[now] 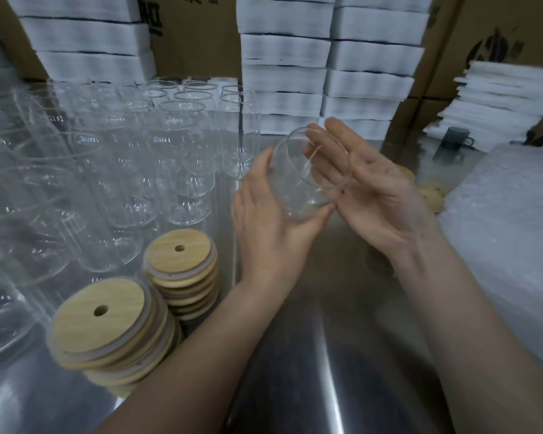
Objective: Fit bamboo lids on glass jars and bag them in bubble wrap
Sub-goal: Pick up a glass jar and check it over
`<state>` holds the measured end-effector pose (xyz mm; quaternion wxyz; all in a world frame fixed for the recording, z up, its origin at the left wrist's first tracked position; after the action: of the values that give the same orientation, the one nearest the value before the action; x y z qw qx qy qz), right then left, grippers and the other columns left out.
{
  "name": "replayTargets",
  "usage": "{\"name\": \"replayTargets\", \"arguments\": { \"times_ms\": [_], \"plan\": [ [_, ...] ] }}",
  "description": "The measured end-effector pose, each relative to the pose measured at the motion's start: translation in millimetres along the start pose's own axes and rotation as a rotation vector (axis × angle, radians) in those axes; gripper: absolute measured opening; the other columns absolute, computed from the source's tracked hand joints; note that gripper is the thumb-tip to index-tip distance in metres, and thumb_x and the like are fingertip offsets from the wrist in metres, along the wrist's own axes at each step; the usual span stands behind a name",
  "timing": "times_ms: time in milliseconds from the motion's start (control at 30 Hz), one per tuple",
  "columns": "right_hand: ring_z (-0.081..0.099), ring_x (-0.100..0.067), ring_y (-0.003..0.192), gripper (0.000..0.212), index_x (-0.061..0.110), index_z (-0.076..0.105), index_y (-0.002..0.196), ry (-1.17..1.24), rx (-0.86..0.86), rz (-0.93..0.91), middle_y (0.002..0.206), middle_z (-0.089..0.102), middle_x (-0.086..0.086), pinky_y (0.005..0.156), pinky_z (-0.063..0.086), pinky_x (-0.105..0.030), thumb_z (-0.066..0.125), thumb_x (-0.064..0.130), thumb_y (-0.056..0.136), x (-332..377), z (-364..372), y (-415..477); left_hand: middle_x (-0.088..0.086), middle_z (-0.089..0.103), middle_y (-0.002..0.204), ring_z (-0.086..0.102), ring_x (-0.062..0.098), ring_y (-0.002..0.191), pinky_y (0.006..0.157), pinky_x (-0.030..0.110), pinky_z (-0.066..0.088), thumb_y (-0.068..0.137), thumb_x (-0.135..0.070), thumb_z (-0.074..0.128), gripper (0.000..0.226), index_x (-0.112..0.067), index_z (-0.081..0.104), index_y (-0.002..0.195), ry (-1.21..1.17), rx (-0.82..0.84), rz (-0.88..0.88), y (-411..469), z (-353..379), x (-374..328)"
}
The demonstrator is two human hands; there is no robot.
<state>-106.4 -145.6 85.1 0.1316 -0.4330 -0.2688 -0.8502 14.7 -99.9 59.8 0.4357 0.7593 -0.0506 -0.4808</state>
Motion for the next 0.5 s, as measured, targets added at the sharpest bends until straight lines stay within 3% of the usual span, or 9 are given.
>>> {"name": "replayTargets", "arguments": {
  "times_ms": [167, 333, 500],
  "plan": [
    [0.049, -0.022, 0.135, 0.079, 0.007, 0.045, 0.141, -0.150, -0.042, 0.024, 0.132, 0.061, -0.005, 0.115, 0.036, -0.034, 0.070, 0.010, 0.066, -7, -1, -1, 0.002, 0.054, 0.124, 0.053, 0.021, 0.114, 0.101, 0.044, 0.044, 0.065, -0.040, 0.087, 0.090, -0.015, 0.039, 0.137, -0.083, 0.025, -0.108, -1, 5, 10],
    [0.056, -0.021, 0.125, 0.064, 0.007, 0.052, 0.128, -0.316, -0.130, -0.041, 0.122, 0.059, -0.008, 0.103, 0.048, -0.028, 0.075, -0.006, 0.070, -9, -3, -2, 0.001, 0.050, 0.128, 0.052, 0.026, 0.119, 0.102, 0.049, 0.043, 0.065, -0.033, 0.088, 0.095, -0.015, 0.035, 0.143, 0.015, 0.058, -0.083, -1, 6, 12],
    [0.062, -0.017, 0.112, 0.058, 0.011, 0.047, 0.110, -0.368, -0.222, -0.102, 0.111, 0.064, -0.006, 0.095, 0.051, -0.029, 0.080, -0.001, 0.064, -4, -9, -7, 0.011, 0.054, 0.130, 0.051, 0.032, 0.121, 0.100, 0.053, 0.041, 0.066, -0.028, 0.086, 0.091, -0.013, 0.041, 0.143, 0.151, 0.095, 0.020, -2, 11, 2]
  ]
}}
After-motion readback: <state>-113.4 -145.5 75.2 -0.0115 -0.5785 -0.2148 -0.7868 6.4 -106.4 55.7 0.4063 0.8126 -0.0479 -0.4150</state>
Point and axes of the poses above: each hand's wrist, its own y-axis towards the middle knuckle, its own z-axis out of the palm, x = y × z, the point moved 8 cm from there along y, towards the middle knuckle
